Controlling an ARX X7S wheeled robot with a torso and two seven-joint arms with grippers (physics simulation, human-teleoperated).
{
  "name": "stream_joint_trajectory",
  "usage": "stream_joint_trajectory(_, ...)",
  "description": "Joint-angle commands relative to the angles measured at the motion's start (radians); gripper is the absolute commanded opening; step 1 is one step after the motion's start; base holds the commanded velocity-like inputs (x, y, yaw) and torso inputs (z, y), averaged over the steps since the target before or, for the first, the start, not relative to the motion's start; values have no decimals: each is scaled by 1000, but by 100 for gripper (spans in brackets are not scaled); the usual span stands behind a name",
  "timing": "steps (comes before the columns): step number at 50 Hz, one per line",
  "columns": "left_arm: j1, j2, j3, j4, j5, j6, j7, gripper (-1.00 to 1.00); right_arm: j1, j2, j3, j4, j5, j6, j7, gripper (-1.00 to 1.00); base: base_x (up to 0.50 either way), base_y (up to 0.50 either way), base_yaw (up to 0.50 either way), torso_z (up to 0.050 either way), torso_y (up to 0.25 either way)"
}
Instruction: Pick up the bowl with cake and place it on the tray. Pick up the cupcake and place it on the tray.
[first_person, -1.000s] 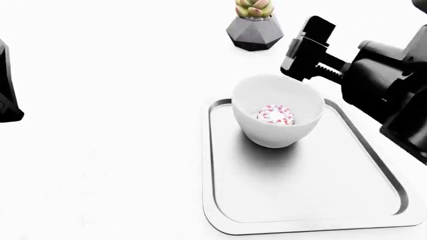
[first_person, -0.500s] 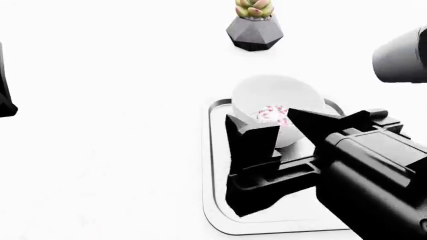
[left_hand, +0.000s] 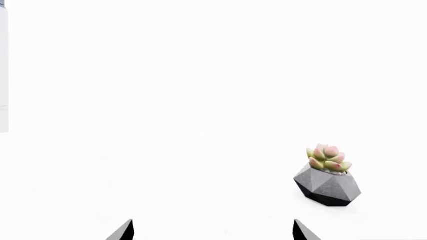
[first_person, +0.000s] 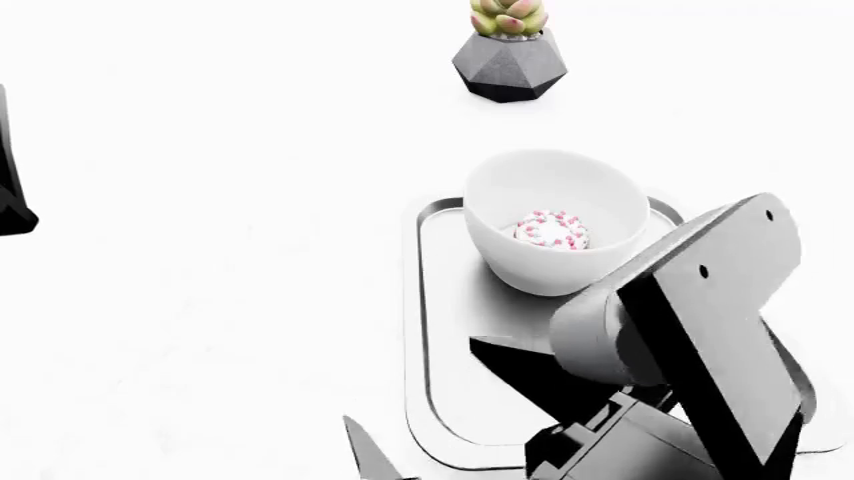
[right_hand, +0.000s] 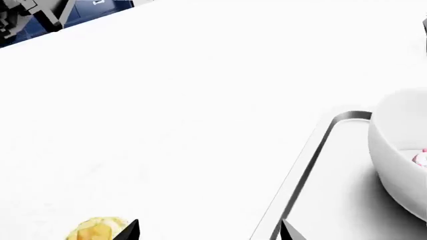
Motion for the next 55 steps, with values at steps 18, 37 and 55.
stream_joint_trajectory(18, 2, 1, -2, 10, -5, -1, -5, 100, -29, -247, -158, -6, -41, 35, 15, 100, 0, 0, 0, 0, 0)
stream_joint_trajectory(37, 1, 4, 7, 4, 5, -3, -2, 100, 13, -356, -288, 27, -103, -17, -33, 100, 0, 0, 0, 0, 0)
stream_joint_trajectory(55, -1, 0, 2, -3, -3, 0, -2, 100, -21, -328, -334, 172, -214, 71, -153, 100, 0, 0, 0, 0, 0)
